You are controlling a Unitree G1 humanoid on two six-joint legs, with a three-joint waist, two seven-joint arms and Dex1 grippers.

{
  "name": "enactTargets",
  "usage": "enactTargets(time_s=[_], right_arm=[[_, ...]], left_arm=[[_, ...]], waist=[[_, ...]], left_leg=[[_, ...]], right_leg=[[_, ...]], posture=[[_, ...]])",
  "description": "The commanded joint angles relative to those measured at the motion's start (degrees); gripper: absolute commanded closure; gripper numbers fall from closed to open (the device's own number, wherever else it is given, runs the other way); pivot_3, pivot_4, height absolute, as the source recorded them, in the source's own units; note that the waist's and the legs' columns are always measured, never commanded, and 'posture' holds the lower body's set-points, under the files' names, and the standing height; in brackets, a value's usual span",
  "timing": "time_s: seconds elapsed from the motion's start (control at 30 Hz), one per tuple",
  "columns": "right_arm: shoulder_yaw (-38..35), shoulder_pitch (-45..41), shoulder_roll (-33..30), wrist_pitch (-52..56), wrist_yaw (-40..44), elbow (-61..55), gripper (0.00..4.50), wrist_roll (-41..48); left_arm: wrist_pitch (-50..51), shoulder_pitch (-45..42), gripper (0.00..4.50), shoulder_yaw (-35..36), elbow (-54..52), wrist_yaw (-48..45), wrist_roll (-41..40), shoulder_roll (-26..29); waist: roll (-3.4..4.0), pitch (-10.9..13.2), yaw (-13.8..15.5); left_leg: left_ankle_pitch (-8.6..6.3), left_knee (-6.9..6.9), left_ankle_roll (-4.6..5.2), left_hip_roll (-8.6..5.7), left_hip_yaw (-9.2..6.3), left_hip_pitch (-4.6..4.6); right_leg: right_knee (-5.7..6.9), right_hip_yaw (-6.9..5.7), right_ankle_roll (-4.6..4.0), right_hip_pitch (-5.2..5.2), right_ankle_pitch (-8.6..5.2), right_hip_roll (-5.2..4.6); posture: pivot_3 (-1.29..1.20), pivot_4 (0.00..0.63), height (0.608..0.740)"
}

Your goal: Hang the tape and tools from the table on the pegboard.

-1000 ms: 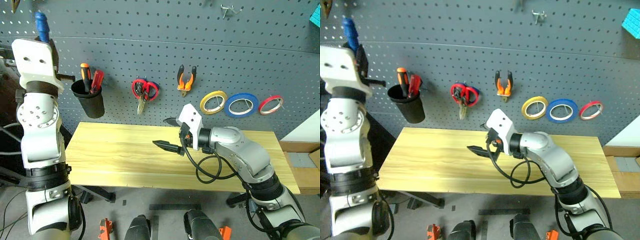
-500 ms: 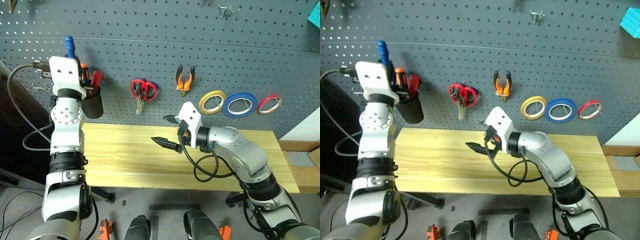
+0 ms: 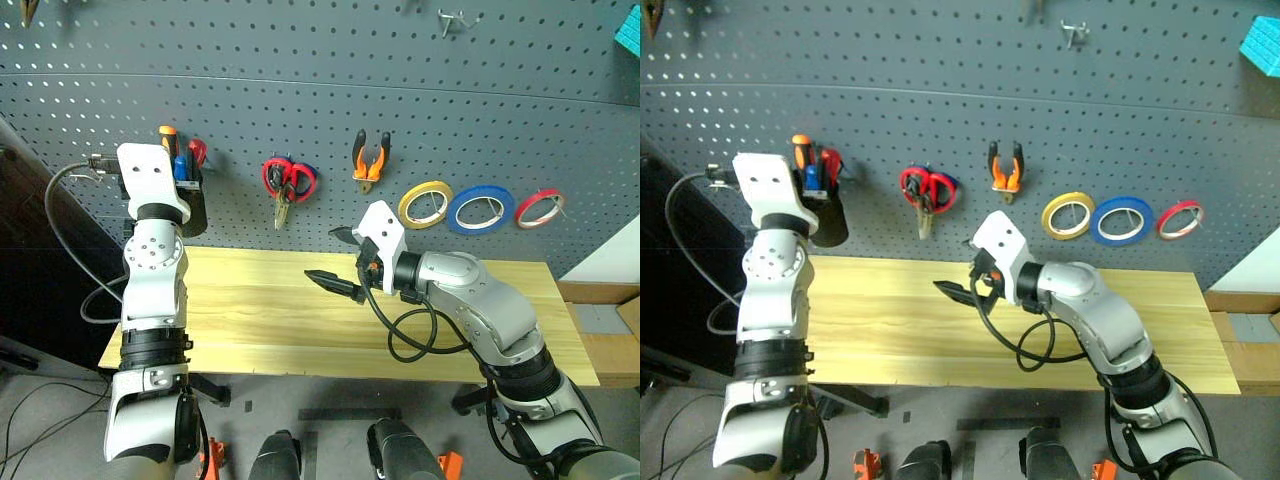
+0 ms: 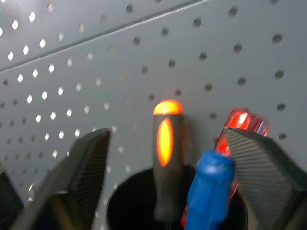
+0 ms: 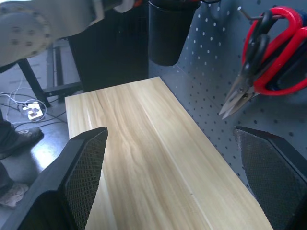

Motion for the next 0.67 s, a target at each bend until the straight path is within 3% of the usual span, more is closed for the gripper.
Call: enactTargets(time_s=[0.03, 0.4, 0.67], right_arm=[[-2.96, 0.28, 0.5, -2.06, -0.76, -2.4, 0.0, 0.75], [-12.16, 5.45, 1.91, -7.21, -8.65, -1.67, 0.0, -1.12], [-14.83, 18.4, 2.23, -25.26, -14.5, 6.91, 0.0, -9.37]], left_arm=[[4.81, 3.5, 0.49, 0.5, -10.75, 0.01, -0.11, -0.06], [14.95, 19.14, 0.49, 1.99, -27.22, -6.05, -2.95, 0.39], [11.68, 30.5, 0.49, 1.95, -22.64, -7.37, -3.4, -2.07]], waist=[[0.0, 0.0, -0.07], [-0.03, -0.92, 0.08], [-0.03, -3.61, 0.08]], left_leg=[[0.0, 0.0, 0.0, 0.0, 0.0, 0.0], [0.01, 0.01, -0.03, 0.0, 0.01, 0.01], [0.0, -0.06, -0.03, -0.01, 0.11, 0.36]], right_leg=[[0.0, 0.0, 0.0, 0.0, 0.0, 0.0], [0.01, 0.02, -0.01, 0.0, 0.0, 0.0], [-0.11, 0.08, 0.02, 0.32, -0.04, 0.01]], posture=[[-0.11, 0.126, 0.74], [-0.08, 0.08, 0.74], [-0.1, 0.02, 0.74]])
